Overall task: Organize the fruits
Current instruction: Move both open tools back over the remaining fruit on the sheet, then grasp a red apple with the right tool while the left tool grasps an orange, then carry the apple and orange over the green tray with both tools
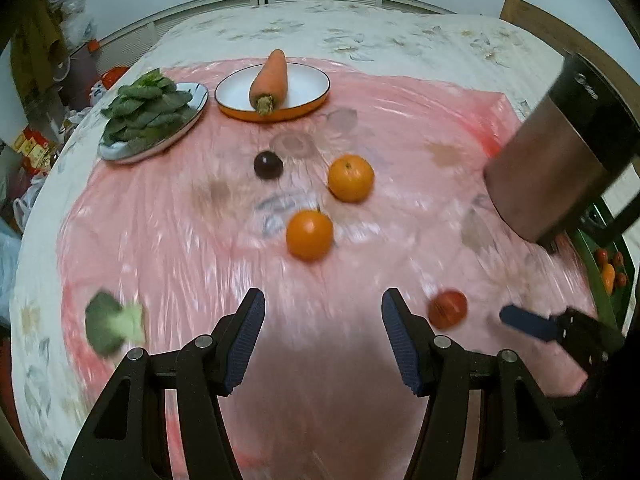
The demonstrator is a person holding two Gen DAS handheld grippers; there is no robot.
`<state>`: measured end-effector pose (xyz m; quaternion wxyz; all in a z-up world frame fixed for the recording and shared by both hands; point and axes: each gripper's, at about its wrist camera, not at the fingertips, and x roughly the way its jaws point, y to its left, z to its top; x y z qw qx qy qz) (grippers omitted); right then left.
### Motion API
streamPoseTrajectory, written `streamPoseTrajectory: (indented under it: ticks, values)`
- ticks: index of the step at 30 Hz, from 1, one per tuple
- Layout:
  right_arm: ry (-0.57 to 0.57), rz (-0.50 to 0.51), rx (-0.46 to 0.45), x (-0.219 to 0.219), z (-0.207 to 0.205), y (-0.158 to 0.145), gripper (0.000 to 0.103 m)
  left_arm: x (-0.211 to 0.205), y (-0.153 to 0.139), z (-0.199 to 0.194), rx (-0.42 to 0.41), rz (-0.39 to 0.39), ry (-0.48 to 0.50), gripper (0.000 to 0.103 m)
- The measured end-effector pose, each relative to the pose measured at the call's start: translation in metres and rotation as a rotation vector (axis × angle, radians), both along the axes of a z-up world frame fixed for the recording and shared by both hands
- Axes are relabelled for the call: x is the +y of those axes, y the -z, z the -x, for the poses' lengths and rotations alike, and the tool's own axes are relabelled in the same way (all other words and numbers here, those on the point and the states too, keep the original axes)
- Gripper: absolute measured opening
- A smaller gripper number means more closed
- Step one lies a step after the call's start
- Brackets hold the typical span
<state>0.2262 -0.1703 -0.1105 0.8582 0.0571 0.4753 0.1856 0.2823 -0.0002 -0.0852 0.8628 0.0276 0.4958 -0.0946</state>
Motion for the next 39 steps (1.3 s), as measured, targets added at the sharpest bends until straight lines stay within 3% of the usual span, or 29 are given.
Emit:
streamPoseTrajectory:
  ticks: [6, 9, 15, 18, 30, 35, 39]
  values:
    - [0.048, -0.031, 0.02, -0.001, -0.018, 0.009, 0.103, 0.0, 0.019, -0.036, 0.025, -0.021, 0.01, 0.055]
    - [0.056, -0.039, 0.033, -0.001, -0.026, 0.013, 0.088, -0.004, 0.029, -0.048, 0.032, -0.043, 0.01, 0.055]
    - [0.064, -0.051, 0.05, 0.0, -0.036, 0.019, 0.087, -0.01, 0.042, -0.063, 0.048, -0.066, 0.019, 0.052]
    - [0.061, -0.057, 0.064, 0.003, -0.039, 0.023, 0.081, -0.007, 0.045, -0.067, 0.055, -0.065, 0.014, 0.049]
    - [0.076, -0.06, 0.102, 0.009, -0.043, 0.034, 0.079, -0.004, 0.056, -0.077, 0.082, -0.035, 0.012, 0.04]
    - [0.079, -0.06, 0.107, 0.006, -0.043, 0.036, 0.056, -0.01, 0.063, -0.077, 0.086, -0.057, 0.021, 0.034]
    - [0.07, -0.063, 0.102, 0.005, -0.042, 0.035, 0.056, -0.009, 0.061, -0.075, 0.08, -0.052, 0.019, 0.034]
